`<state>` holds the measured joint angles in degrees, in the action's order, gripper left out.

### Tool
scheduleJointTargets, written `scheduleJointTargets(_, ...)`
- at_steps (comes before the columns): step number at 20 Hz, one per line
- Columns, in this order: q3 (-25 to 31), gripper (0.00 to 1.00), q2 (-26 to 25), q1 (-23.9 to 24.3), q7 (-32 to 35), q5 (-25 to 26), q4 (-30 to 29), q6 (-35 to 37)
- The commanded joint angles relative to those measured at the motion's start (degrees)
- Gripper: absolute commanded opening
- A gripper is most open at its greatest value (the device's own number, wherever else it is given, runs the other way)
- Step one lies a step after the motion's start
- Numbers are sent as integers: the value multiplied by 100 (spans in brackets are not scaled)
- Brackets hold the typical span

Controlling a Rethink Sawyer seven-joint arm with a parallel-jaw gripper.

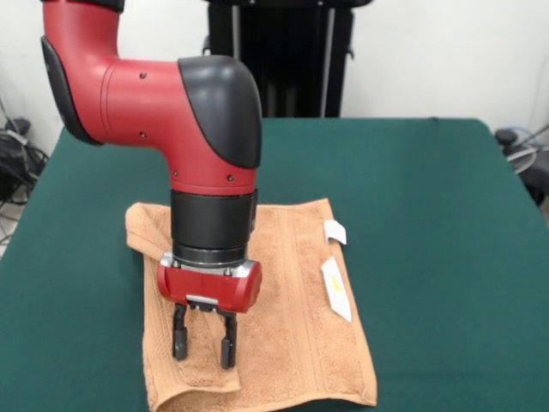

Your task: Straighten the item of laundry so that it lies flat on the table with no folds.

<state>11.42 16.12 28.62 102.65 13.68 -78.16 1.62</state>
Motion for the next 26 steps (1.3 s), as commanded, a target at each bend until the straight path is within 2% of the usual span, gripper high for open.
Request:
scheduleJointTargets(1, 353, 100, -101, 66, 215, 438, -454, 174)
scheduleJointTargets(12, 747, 100, 328, 451, 255, 594, -1035, 63)
scheduleJointTargets(26, 945, 100, 232, 479, 395, 709, -965, -26)
